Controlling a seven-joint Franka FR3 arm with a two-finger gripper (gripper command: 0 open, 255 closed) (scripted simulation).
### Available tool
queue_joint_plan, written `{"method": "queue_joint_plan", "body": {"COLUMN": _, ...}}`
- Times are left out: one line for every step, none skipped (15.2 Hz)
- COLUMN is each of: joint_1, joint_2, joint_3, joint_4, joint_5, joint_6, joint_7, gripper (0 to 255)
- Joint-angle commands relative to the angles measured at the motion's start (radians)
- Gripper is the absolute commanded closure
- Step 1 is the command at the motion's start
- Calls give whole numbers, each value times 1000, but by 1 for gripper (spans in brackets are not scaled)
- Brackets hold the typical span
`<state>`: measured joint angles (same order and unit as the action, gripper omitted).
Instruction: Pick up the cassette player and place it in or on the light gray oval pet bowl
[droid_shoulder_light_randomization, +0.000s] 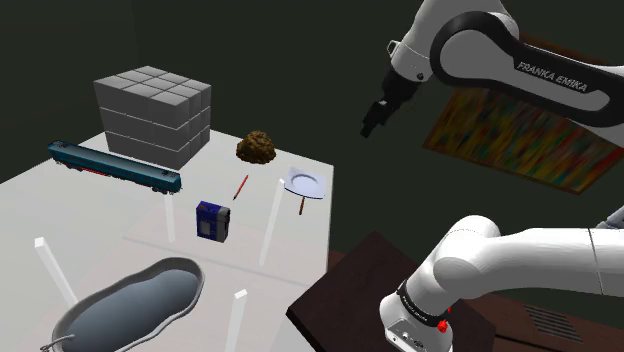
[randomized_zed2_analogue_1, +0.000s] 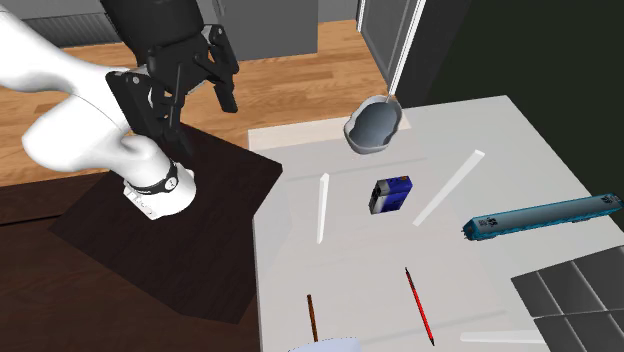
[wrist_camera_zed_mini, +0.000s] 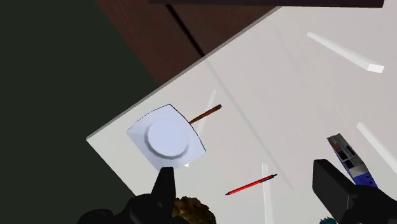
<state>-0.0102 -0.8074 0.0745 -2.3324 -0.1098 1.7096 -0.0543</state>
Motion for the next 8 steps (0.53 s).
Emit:
{"method": "queue_joint_plan", "body": {"joint_1": 0, "joint_2": 0, "joint_3": 0, "joint_4": 0, "joint_5": 0, "joint_6": 0, "joint_7": 0, "gripper": 0}}
{"method": "queue_joint_plan", "body": {"joint_1": 3, "joint_2": 20, "joint_3": 10, "joint_4": -10, "joint_5": 6, "joint_6": 24, "joint_7": 12, "gripper": 0}}
{"method": "queue_joint_plan", "body": {"joint_1": 6, "joint_2": 42, "joint_3": 19, "joint_4": -18, "joint_5": 12, "joint_6": 48, "joint_7": 25, "gripper": 0}}
{"method": "queue_joint_plan", "body": {"joint_1": 10, "joint_2": 64, "joint_3": 29, "joint_4": -26, "joint_5": 18, "joint_6": 72, "joint_7": 37, "gripper": 0}}
{"method": "queue_joint_plan", "body": {"joint_1": 13, "joint_2": 88, "joint_3": 39, "joint_4": -32, "joint_5": 24, "joint_6": 97, "joint_7": 49, "gripper": 0}}
{"method": "queue_joint_plan", "body": {"joint_1": 15, "joint_2": 112, "joint_3": 49, "joint_4": -38, "joint_5": 29, "joint_6": 121, "joint_7": 61, "gripper": 0}}
{"method": "queue_joint_plan", "body": {"joint_1": 18, "joint_2": 138, "joint_3": 59, "joint_4": -42, "joint_5": 34, "joint_6": 145, "joint_7": 73, "gripper": 0}}
{"method": "queue_joint_plan", "body": {"joint_1": 20, "joint_2": 164, "joint_3": 69, "joint_4": -45, "joint_5": 38, "joint_6": 169, "joint_7": 85, "gripper": 0}}
